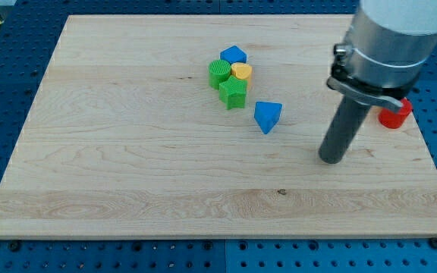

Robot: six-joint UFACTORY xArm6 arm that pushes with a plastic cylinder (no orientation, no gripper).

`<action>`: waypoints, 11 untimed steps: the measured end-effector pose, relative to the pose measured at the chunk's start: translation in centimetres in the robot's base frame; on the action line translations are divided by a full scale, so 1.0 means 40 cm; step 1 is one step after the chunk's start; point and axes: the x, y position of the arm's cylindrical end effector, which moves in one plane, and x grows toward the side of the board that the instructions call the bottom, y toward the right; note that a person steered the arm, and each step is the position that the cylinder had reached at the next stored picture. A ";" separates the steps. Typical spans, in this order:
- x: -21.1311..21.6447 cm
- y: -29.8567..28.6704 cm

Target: Place your arm to the left of the blue triangle

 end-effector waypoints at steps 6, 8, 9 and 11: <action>-0.033 -0.356; -0.121 -0.375; -0.121 -0.363; -0.121 -0.330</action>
